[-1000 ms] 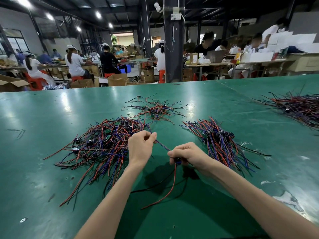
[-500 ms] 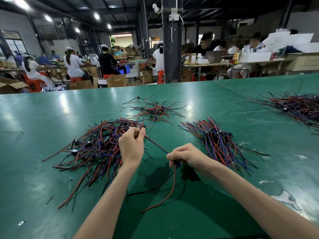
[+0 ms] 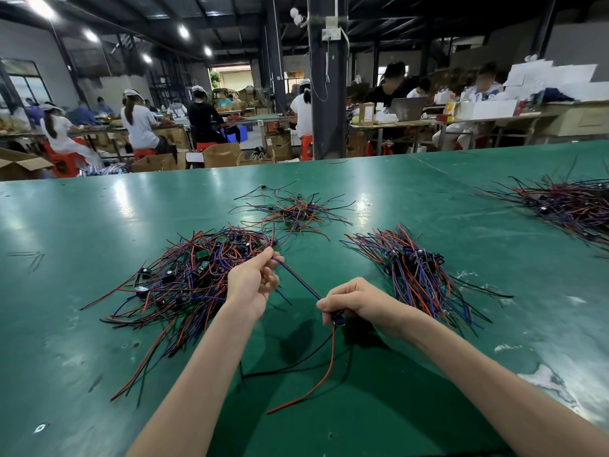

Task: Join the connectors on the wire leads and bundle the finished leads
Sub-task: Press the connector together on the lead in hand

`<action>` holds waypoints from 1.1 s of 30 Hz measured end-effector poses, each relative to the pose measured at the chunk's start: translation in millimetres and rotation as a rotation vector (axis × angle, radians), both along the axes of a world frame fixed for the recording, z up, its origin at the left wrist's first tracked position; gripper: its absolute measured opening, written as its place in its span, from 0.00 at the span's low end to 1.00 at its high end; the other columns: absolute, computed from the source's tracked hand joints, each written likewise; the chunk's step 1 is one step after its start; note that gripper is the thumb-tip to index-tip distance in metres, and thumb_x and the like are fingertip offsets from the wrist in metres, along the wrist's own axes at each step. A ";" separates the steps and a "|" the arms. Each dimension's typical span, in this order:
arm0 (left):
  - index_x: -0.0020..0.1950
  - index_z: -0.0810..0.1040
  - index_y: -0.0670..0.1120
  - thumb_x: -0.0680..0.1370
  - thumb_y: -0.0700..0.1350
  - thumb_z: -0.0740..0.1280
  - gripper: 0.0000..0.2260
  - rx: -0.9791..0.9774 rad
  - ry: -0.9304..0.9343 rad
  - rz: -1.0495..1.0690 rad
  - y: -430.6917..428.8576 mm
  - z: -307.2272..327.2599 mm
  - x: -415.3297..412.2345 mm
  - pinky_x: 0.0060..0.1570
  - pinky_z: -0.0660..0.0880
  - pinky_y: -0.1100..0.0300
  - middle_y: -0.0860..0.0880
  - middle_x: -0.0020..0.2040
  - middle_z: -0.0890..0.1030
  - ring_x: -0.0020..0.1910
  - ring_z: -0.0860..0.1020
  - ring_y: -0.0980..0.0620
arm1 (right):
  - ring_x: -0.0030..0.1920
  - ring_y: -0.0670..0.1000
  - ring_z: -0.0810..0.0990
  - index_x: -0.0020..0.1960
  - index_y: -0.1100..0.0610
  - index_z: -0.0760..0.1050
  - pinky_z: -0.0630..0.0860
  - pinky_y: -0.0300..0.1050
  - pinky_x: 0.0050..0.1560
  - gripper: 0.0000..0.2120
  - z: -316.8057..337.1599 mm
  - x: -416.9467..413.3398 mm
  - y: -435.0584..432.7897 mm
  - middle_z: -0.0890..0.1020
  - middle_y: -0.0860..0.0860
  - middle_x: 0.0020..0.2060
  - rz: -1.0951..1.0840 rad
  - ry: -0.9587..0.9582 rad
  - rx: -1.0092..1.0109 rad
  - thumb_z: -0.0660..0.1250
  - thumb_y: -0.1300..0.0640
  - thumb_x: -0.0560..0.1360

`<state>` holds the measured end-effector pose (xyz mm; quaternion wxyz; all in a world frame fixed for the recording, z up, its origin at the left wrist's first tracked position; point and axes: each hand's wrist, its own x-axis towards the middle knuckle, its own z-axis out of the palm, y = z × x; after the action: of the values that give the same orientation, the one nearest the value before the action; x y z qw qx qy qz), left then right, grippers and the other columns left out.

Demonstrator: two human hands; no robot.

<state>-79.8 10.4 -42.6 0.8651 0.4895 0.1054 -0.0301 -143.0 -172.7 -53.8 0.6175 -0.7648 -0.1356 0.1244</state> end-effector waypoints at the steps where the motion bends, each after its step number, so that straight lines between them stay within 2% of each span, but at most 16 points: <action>1: 0.39 0.78 0.38 0.77 0.40 0.67 0.09 0.037 -0.018 0.016 -0.7 -0.3 -0.2 0.20 0.67 0.70 0.48 0.28 0.81 0.19 0.69 0.61 | 0.28 0.41 0.74 0.31 0.58 0.80 0.68 0.28 0.32 0.14 0.0 -0.6 -0.3 0.81 0.48 0.28 0.012 0.015 0.007 0.67 0.61 0.75; 4: 0.42 0.80 0.39 0.76 0.43 0.69 0.08 0.092 -0.075 0.036 -2.5 -0.7 -1.6 0.22 0.70 0.69 0.48 0.31 0.82 0.22 0.70 0.61 | 0.25 0.41 0.70 0.31 0.56 0.81 0.64 0.28 0.28 0.14 -1.4 -1.8 -0.9 0.78 0.48 0.26 0.001 0.021 -0.009 0.68 0.56 0.75; 7: 0.46 0.80 0.41 0.75 0.51 0.67 0.12 0.102 -0.105 -0.101 -5.2 -1.4 -6.0 0.27 0.74 0.67 0.49 0.38 0.84 0.27 0.73 0.59 | 0.23 0.41 0.64 0.32 0.55 0.82 0.59 0.29 0.25 0.14 -3.0 -1.7 0.2 0.76 0.50 0.26 -0.089 0.005 0.022 0.69 0.52 0.74; 9: 0.47 0.80 0.43 0.71 0.54 0.68 0.15 0.205 -0.125 -0.218 -11.1 -2.8 -12.0 0.30 0.74 0.66 0.50 0.40 0.84 0.29 0.74 0.59 | 0.22 0.42 0.62 0.33 0.56 0.82 0.59 0.29 0.23 0.14 -2.7 -0.4 0.7 0.73 0.50 0.23 -0.151 0.001 0.069 0.68 0.53 0.75; 12: 0.46 0.82 0.45 0.70 0.51 0.69 0.12 0.372 -0.178 -0.379 -25.2 -8.4 -23.1 0.35 0.73 0.65 0.50 0.39 0.82 0.31 0.74 0.59 | 0.20 0.43 0.69 0.35 0.61 0.81 0.66 0.32 0.23 0.13 -2.9 1.4 1.7 0.75 0.49 0.22 -0.180 0.059 0.178 0.67 0.57 0.76; 14: 0.45 0.83 0.43 0.72 0.47 0.69 0.08 0.392 -0.213 -0.423 -32.4 -12.9 -28.8 0.40 0.72 0.61 0.49 0.35 0.81 0.32 0.74 0.55 | 0.22 0.47 0.73 0.34 0.60 0.82 0.70 0.36 0.26 0.13 -3.9 2.0 2.6 0.79 0.53 0.25 -0.196 0.100 0.234 0.68 0.59 0.75; 16: 0.43 0.83 0.43 0.73 0.44 0.70 0.06 0.384 -0.225 -0.412 -34.9 -15.3 -30.8 0.42 0.72 0.59 0.49 0.33 0.81 0.31 0.75 0.53 | 0.24 0.50 0.73 0.33 0.59 0.82 0.69 0.39 0.28 0.13 -5.3 2.8 3.3 0.79 0.56 0.27 -0.216 0.110 0.241 0.68 0.59 0.75; 18: 0.41 0.83 0.43 0.73 0.43 0.70 0.05 0.372 -0.227 -0.391 -35.1 -16.0 -30.3 0.42 0.72 0.58 0.47 0.33 0.81 0.31 0.75 0.51 | 0.26 0.52 0.71 0.33 0.59 0.82 0.66 0.42 0.31 0.12 -6.1 2.7 4.0 0.78 0.58 0.28 -0.229 0.106 0.215 0.69 0.58 0.74; 21: 0.39 0.82 0.42 0.71 0.43 0.72 0.04 0.364 -0.233 -0.370 -35.3 -15.9 -29.9 0.36 0.72 0.61 0.48 0.32 0.82 0.29 0.74 0.52 | 0.28 0.52 0.71 0.34 0.60 0.82 0.66 0.44 0.33 0.11 -7.0 1.8 4.5 0.79 0.57 0.30 -0.219 0.074 0.173 0.69 0.57 0.74; 22: 0.39 0.82 0.42 0.71 0.43 0.72 0.04 0.364 -0.233 -0.363 -35.6 -16.3 -29.5 0.35 0.72 0.63 0.48 0.32 0.82 0.28 0.74 0.53 | 0.28 0.50 0.72 0.34 0.60 0.82 0.68 0.43 0.33 0.11 -7.3 1.5 4.5 0.80 0.56 0.30 -0.211 0.058 0.165 0.69 0.58 0.74; 24: 0.38 0.82 0.43 0.71 0.42 0.72 0.03 0.365 -0.238 -0.358 -36.0 -17.0 -28.9 0.32 0.71 0.66 0.49 0.32 0.83 0.27 0.75 0.57 | 0.26 0.44 0.75 0.35 0.62 0.80 0.70 0.35 0.32 0.11 -7.1 1.4 4.3 0.80 0.50 0.27 -0.190 0.023 0.158 0.68 0.61 0.75; 26: 0.37 0.82 0.44 0.73 0.40 0.71 0.04 0.379 -0.259 -0.355 -35.5 -18.4 -27.9 0.31 0.71 0.68 0.49 0.32 0.83 0.27 0.75 0.58 | 0.25 0.41 0.74 0.35 0.63 0.79 0.70 0.30 0.30 0.11 -5.9 0.7 4.5 0.80 0.48 0.25 -0.181 0.001 0.145 0.67 0.63 0.76; 30: 0.35 0.83 0.45 0.74 0.39 0.70 0.07 0.418 -0.312 -0.323 -37.4 -22.3 -27.6 0.35 0.72 0.64 0.49 0.32 0.83 0.29 0.77 0.56 | 0.24 0.41 0.72 0.36 0.64 0.80 0.68 0.30 0.29 0.11 -4.8 -0.5 4.9 0.78 0.48 0.24 -0.192 -0.033 0.101 0.67 0.64 0.76; 33: 0.33 0.82 0.43 0.74 0.37 0.70 0.09 0.418 -0.336 -0.253 -38.4 -22.7 -25.4 0.34 0.75 0.63 0.49 0.29 0.81 0.28 0.75 0.56 | 0.26 0.42 0.72 0.35 0.62 0.80 0.68 0.31 0.31 0.11 -5.3 -0.5 4.3 0.77 0.50 0.25 -0.196 -0.056 0.055 0.67 0.62 0.75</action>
<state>-105.2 -28.0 -65.3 0.7403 0.6644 -0.0972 -0.0337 -143.5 -168.4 -59.1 0.6435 -0.7602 -0.0807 0.0385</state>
